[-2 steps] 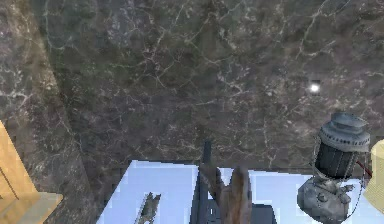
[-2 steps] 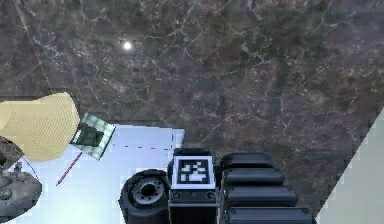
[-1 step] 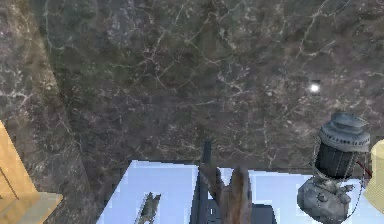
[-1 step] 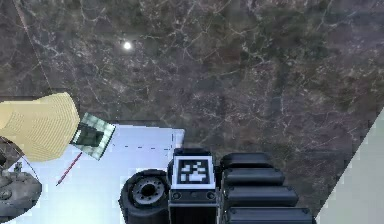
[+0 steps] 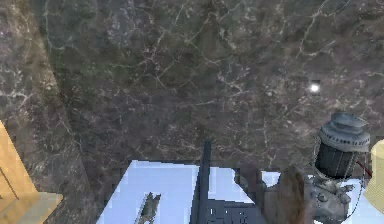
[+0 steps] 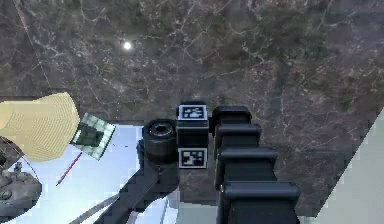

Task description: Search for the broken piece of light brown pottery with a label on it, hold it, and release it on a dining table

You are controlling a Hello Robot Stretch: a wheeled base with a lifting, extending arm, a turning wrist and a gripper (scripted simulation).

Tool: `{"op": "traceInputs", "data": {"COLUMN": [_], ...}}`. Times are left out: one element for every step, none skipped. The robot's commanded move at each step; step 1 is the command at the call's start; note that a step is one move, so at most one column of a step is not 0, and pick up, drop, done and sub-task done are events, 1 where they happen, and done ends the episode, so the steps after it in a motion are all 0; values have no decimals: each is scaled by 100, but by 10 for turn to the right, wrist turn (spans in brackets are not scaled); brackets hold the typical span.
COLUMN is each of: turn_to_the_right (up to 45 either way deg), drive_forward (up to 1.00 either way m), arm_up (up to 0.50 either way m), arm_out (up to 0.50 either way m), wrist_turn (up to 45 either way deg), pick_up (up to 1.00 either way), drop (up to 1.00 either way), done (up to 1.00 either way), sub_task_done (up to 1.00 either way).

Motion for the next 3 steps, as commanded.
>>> {"op": "traceInputs", "data": {"turn_to_the_right": [0, 0, 0], "drive_forward": [0, 0, 0], "arm_up": [0, -4, -32], "arm_out": [0, 0, 0], "wrist_turn": [390, 0, 0], "pick_up": [0, 0, 0], "drop": [0, 0, 0], "done": [0, 0, 0], "sub_task_done": [0, 0, 0]}}
